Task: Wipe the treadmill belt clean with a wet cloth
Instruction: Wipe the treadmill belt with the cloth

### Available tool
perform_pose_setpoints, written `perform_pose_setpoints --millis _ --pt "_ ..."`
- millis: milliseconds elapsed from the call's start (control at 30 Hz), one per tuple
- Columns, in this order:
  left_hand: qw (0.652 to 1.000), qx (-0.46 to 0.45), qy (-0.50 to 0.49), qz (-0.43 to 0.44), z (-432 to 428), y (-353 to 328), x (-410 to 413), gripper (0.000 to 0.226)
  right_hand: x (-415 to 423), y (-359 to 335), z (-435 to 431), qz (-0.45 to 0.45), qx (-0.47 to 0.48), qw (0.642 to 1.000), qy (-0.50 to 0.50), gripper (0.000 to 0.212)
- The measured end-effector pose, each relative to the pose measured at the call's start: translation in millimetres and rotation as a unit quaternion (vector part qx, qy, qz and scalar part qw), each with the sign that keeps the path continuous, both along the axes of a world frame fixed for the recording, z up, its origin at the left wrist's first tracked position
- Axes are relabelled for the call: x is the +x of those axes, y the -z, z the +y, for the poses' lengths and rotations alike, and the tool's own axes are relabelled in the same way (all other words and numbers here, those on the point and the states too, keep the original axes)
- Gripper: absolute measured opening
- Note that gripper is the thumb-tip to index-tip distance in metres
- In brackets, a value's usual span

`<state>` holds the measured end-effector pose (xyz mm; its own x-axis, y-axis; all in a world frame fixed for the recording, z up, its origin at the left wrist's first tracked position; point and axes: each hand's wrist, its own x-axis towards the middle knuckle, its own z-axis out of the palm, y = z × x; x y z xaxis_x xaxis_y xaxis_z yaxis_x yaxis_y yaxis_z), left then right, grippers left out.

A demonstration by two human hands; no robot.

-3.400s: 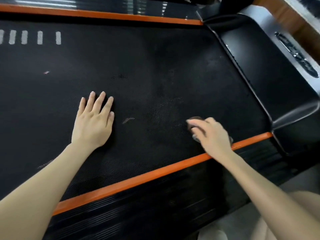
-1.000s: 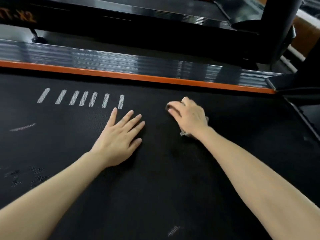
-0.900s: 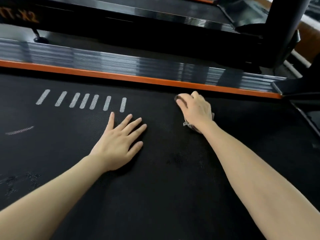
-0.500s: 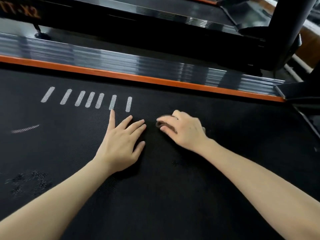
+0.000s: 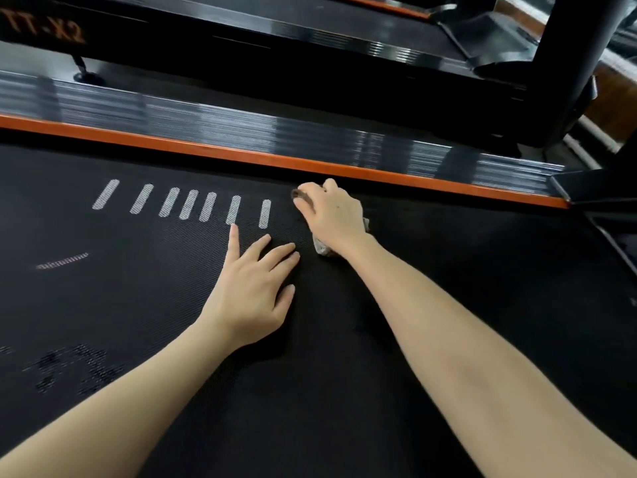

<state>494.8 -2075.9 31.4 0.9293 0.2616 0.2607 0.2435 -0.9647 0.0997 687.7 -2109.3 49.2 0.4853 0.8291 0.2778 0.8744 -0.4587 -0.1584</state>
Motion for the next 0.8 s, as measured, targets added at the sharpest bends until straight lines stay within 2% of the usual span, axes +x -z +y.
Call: perform_pose_setpoints --millis 67,133,233,300,367,467,567,667,800 --pt "1.0 -0.001 -0.001 -0.003 1.1 -0.4 -1.1 0.054 22.3 0.8 -24.4 -0.014 -0.013 1.0 0.021 0.035" --pt "1.0 0.002 0.0 -0.007 0.8 -0.5 -0.6 0.054 46.9 -0.1 -53.7 -0.015 -0.021 0.996 0.089 0.035" --pt "1.0 0.003 0.003 -0.009 -0.5 -0.7 0.6 0.054 42.9 -2.1 -71.4 0.007 -0.034 0.988 0.147 0.035" --pt "1.0 0.003 0.006 -0.001 -0.4 -2.1 0.7 0.054 15.4 -2.5 -76.2 0.022 -0.026 0.993 0.115 0.036" --pt "1.0 -0.004 0.002 0.01 0.6 -3.5 0.9 0.055 -22.7 -1.7 -92.8 0.024 -0.008 0.999 0.042 0.039" --pt "1.0 -0.014 -0.006 0.025 -0.1 -4.0 -1.2 0.058 -83.4 -4.3 -146.3 0.005 0.019 0.999 -0.05 0.042" --pt "0.999 -0.011 -0.014 0.044 -0.8 -5.6 -1.6 0.057 -112.8 -6.4 -193.1 -0.003 -0.003 0.993 -0.121 0.04" --pt "0.998 -0.006 -0.027 0.048 -7.8 -11.8 -6.9 0.054 -101.5 -10.6 -190.4 -0.003 -0.035 0.993 -0.114 0.043" --pt "0.997 -0.012 -0.075 -0.003 -31.9 -21.9 -50.6 0.049 -79.9 -5.7 -152.1 0.011 -0.029 0.999 0.013 0.039"
